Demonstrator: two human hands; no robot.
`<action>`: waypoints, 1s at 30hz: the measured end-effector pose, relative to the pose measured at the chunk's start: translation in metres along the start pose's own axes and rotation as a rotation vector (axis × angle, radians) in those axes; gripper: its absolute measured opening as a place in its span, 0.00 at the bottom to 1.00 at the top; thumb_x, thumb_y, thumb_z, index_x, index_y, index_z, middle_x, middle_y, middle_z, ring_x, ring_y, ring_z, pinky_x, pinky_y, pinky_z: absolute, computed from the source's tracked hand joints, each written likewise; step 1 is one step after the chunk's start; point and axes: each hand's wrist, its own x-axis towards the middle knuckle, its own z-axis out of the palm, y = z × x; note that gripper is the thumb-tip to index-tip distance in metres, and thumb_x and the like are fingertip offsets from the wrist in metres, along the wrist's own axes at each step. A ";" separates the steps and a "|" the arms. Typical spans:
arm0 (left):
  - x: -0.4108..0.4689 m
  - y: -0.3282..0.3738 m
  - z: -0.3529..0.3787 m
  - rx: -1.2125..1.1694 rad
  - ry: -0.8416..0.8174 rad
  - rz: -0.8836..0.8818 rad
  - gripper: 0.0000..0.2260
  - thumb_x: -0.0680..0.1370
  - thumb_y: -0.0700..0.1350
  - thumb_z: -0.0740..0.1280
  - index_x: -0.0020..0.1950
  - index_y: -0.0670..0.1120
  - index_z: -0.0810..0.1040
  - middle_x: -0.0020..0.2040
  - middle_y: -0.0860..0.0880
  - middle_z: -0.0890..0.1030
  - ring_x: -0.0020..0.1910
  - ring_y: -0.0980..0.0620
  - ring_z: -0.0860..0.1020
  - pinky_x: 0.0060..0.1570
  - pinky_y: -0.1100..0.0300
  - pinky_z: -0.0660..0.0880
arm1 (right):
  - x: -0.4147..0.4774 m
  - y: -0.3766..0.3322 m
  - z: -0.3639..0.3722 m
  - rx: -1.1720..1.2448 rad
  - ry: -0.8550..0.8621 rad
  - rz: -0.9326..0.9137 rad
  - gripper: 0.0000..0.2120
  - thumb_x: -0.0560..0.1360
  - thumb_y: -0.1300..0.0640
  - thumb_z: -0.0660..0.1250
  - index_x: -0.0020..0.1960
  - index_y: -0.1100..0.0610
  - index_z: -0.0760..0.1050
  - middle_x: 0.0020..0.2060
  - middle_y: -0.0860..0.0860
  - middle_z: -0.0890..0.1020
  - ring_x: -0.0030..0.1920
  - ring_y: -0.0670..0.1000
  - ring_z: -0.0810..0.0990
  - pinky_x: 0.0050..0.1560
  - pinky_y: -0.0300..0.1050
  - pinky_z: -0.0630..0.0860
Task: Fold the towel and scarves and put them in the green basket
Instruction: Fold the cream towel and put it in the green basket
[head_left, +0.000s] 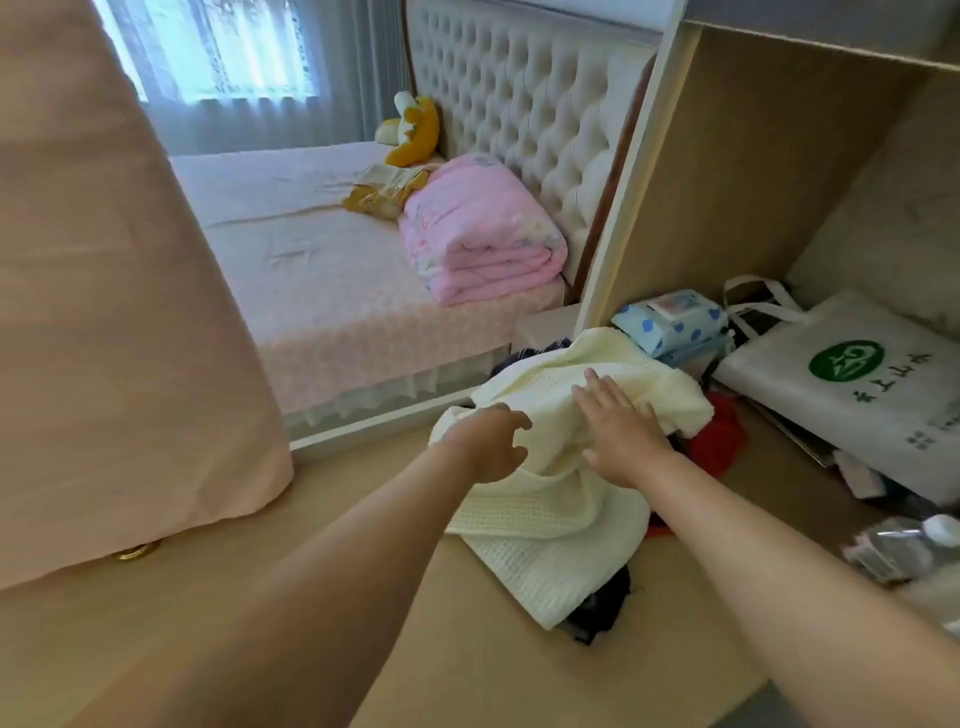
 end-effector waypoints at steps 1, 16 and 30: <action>0.009 0.002 0.007 -0.026 -0.015 -0.014 0.23 0.80 0.51 0.64 0.75 0.53 0.65 0.73 0.49 0.67 0.68 0.46 0.70 0.67 0.47 0.69 | 0.007 0.000 0.005 -0.026 0.003 -0.013 0.43 0.78 0.53 0.65 0.80 0.48 0.38 0.79 0.49 0.35 0.80 0.54 0.46 0.72 0.62 0.61; 0.012 -0.046 0.069 -0.118 0.006 -0.089 0.11 0.81 0.45 0.62 0.62 0.52 0.77 0.58 0.53 0.76 0.51 0.53 0.76 0.52 0.59 0.72 | 0.020 -0.021 0.030 0.549 0.389 -0.047 0.09 0.83 0.51 0.55 0.49 0.55 0.69 0.39 0.47 0.75 0.36 0.52 0.75 0.35 0.50 0.71; -0.171 -0.128 0.006 -0.389 0.351 -0.109 0.29 0.71 0.48 0.70 0.69 0.58 0.63 0.58 0.56 0.75 0.50 0.54 0.77 0.46 0.60 0.74 | -0.078 -0.191 -0.014 0.895 0.213 -0.115 0.15 0.80 0.50 0.60 0.39 0.58 0.67 0.28 0.50 0.69 0.29 0.47 0.66 0.32 0.46 0.64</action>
